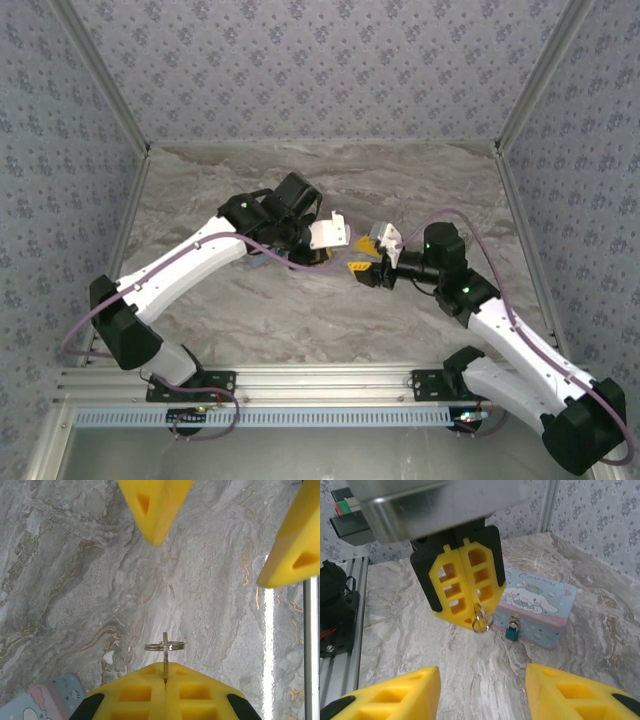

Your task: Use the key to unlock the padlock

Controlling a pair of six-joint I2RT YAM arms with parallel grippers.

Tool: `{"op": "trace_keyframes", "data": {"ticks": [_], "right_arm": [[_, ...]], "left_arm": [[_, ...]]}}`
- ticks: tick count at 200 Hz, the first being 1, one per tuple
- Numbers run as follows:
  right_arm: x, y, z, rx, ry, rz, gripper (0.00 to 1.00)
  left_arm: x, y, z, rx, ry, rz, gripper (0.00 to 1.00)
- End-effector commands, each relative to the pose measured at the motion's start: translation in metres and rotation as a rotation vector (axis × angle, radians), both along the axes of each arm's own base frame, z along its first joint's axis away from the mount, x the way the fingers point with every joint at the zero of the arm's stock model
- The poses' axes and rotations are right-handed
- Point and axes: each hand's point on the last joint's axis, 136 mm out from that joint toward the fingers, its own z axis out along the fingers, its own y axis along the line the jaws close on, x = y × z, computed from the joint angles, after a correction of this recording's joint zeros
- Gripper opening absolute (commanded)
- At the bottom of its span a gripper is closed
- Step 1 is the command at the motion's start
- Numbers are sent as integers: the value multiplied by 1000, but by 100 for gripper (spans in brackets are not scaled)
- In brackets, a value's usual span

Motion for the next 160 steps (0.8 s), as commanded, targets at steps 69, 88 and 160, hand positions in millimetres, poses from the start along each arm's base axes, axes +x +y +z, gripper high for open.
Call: {"op": "trace_keyframes", "data": {"ticks": [69,88,160], "right_arm": [[10,24,1,58,-48,-1,38],[12,28,1,59,-45,-1,35],[18,32,-1,59,-38,-17,19]], "left_arm": [[4,-5,3,11,-24,-25,0],[4,-5,4,10,-25,-25,0],[5,-4,3,15,-30,-26,0]]}}
